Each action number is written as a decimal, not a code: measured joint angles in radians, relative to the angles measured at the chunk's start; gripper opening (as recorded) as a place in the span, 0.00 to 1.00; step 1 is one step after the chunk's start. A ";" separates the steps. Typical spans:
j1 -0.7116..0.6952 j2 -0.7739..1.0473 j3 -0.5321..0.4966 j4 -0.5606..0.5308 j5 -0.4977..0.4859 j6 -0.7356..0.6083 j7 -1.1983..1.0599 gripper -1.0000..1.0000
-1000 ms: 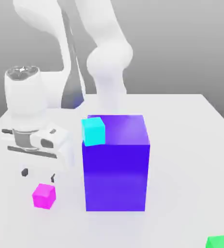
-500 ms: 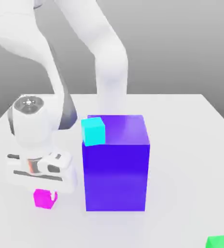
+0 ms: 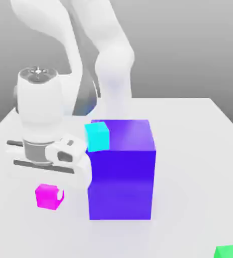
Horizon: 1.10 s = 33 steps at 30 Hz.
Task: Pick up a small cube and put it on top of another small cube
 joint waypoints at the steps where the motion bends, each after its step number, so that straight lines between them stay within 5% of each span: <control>1: 0.037 -0.005 0.001 0.019 0.004 -0.011 0.017 0.00; 25: 0.941 -0.267 -0.123 0.429 -0.004 -0.312 0.297 0.00; 29: 1.082 -0.375 -0.238 0.466 -0.103 -0.286 0.330 0.00; 30: 1.102 -0.397 -0.265 0.471 -0.129 -0.272 0.342 1.00; 33: 1.102 -0.397 -0.265 0.471 -0.129 -0.272 0.342 1.00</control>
